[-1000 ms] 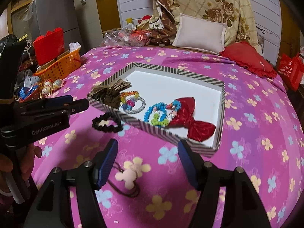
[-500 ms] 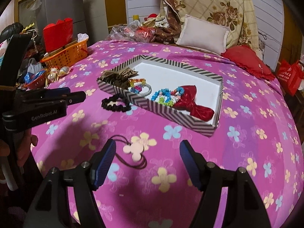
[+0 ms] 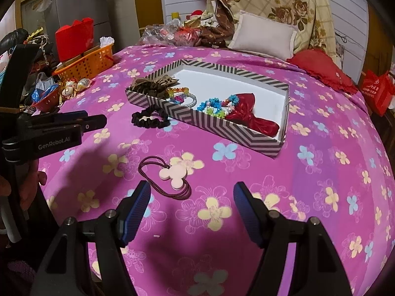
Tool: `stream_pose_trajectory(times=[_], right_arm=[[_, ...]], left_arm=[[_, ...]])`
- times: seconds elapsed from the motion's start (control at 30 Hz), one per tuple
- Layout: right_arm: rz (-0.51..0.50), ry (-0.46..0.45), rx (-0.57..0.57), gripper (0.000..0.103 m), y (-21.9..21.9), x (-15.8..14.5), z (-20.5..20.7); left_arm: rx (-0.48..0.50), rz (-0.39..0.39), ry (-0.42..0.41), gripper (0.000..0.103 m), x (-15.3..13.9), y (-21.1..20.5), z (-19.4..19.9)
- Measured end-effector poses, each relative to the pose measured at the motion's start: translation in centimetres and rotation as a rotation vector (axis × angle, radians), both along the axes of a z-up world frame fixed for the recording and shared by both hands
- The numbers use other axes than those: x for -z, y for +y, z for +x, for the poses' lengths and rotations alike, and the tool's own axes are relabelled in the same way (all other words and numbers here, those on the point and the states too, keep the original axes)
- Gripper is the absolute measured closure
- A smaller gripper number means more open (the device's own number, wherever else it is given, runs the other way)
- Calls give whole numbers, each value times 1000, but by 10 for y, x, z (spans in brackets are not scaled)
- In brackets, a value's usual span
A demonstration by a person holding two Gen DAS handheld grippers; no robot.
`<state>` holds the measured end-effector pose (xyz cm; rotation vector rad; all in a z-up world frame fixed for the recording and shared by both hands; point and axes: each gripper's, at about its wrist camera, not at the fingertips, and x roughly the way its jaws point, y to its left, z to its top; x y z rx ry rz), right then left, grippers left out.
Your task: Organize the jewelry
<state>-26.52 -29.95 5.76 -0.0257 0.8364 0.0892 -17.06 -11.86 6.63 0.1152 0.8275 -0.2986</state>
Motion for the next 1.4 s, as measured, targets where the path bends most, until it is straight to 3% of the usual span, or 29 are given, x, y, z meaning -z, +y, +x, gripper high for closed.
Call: stream_pose_trajectory(times=[0.33,0.73,1.17,1.23,1.3,1.4], right_arm=[[-4,25,-7,30,3,9,5],[31,55,-21,30,3,24,18],[-6,66,-85,30,10,33,41],[-4,72,-92,32,12,37,45],[2,70,-95,43,14,40,50],[-9,78,-107,44,18,47,56]], left_arm=[[-6,3,31,65,8,3,6],[-20,-91,125,65,22,16,33],[33,-84,179,65,31,-2,75],[43,-82,185,65,32,-5,78],[53,-87,193,65,34,-7,81],[60,-90,205,65,37,-10,86]])
